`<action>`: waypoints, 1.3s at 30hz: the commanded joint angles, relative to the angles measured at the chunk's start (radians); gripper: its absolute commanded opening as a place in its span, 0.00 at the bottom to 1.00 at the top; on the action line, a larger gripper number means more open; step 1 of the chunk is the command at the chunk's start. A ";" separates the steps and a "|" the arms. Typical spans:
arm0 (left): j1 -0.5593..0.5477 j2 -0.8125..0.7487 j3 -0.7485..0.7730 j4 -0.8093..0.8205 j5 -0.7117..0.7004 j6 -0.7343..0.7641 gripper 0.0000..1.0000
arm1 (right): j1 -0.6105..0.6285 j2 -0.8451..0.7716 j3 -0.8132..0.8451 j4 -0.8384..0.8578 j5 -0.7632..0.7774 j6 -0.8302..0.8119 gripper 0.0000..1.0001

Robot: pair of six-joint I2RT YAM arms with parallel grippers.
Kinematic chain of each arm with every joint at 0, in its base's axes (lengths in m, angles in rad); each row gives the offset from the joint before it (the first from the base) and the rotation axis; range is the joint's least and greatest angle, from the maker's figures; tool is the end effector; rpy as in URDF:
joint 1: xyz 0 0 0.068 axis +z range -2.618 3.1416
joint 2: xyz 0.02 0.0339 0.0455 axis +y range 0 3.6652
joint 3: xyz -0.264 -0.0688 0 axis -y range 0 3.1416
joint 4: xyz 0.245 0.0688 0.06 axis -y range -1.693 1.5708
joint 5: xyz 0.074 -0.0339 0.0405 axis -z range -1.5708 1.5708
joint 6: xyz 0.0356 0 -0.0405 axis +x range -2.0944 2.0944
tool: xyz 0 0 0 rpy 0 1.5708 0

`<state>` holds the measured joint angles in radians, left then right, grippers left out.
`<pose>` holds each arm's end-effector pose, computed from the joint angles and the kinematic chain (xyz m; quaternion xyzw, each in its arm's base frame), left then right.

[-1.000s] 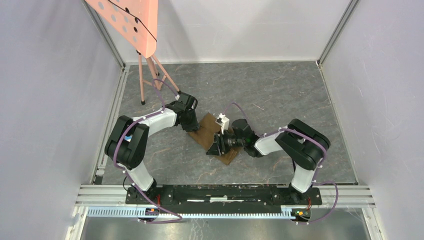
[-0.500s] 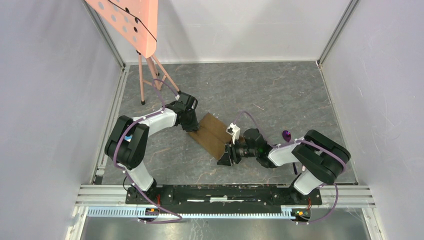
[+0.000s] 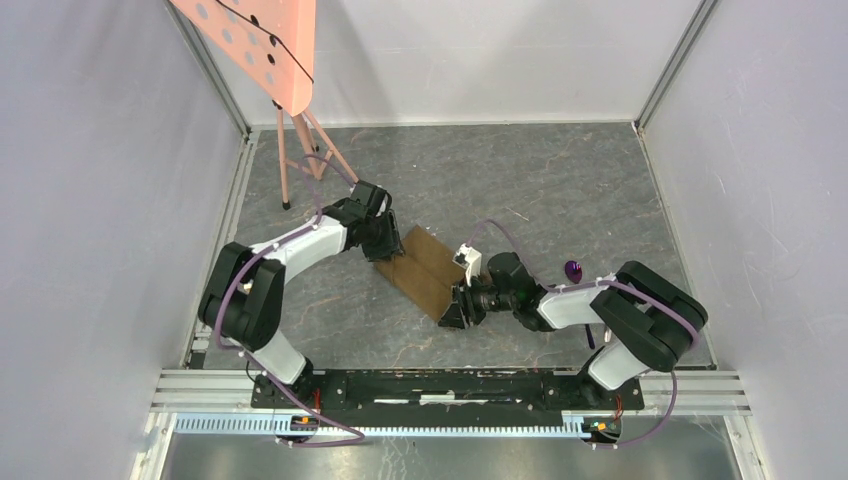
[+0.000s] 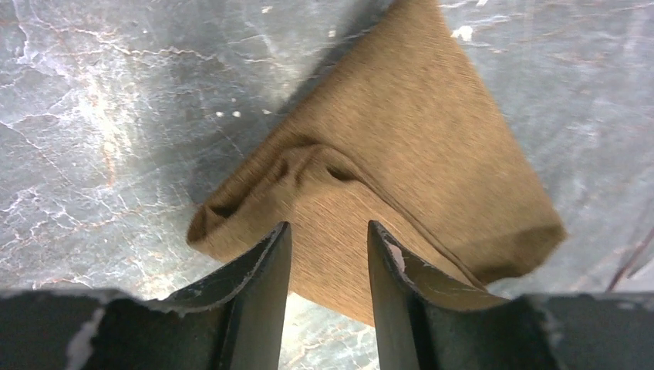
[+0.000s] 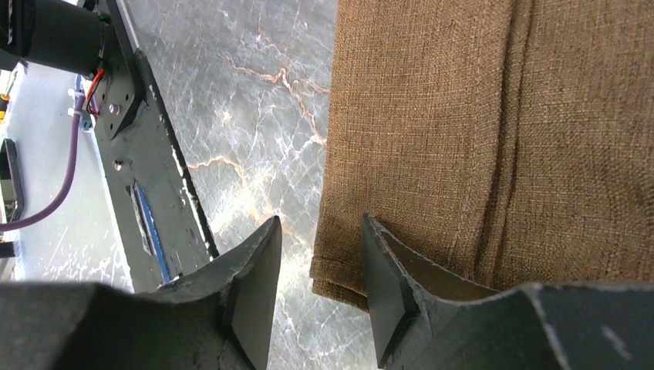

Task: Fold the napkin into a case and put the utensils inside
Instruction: Smooth out the 2/3-rectangle-folded napkin at the center of the board.

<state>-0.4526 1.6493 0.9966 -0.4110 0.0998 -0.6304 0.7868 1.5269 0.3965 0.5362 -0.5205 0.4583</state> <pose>0.2907 -0.1453 0.1799 -0.0734 0.9641 -0.1705 0.1898 0.1668 0.1924 0.1225 -0.2586 0.8222 0.4490 0.2358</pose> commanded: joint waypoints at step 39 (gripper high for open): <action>0.038 -0.154 -0.165 0.111 0.202 -0.029 0.38 | -0.032 -0.058 0.117 -0.145 0.011 -0.038 0.47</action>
<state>-0.4118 1.4830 0.8619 -0.3588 0.2317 -0.6312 0.7635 1.4750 0.5018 0.3790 -0.4873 0.4294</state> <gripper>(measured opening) 0.373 0.471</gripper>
